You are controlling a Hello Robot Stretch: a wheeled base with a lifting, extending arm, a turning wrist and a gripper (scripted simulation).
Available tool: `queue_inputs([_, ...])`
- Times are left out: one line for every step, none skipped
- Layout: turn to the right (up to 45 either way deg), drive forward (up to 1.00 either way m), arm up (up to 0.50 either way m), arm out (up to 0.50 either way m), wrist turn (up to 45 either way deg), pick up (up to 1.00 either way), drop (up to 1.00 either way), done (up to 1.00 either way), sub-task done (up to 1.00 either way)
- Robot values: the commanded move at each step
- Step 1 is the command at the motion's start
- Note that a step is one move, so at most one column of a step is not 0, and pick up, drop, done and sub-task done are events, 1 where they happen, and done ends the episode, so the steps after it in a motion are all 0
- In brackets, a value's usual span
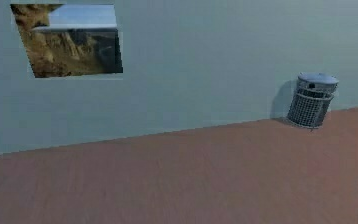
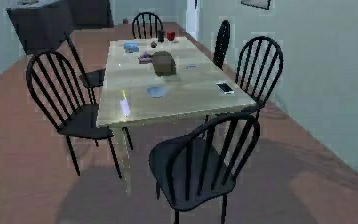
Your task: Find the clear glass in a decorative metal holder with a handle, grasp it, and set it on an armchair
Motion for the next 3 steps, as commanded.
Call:
queue_inputs([33.0, 0.00, 0.00, 0.00, 0.0, 0.00, 0.00, 0.00, 0.00])
queue_inputs([0.0, 1.00, 0.00, 0.00, 0.0, 0.00, 0.00, 0.00, 0.00])
queue_inputs([0.0, 0.60, 0.00, 0.00, 0.0, 0.00, 0.00, 0.00, 0.00])
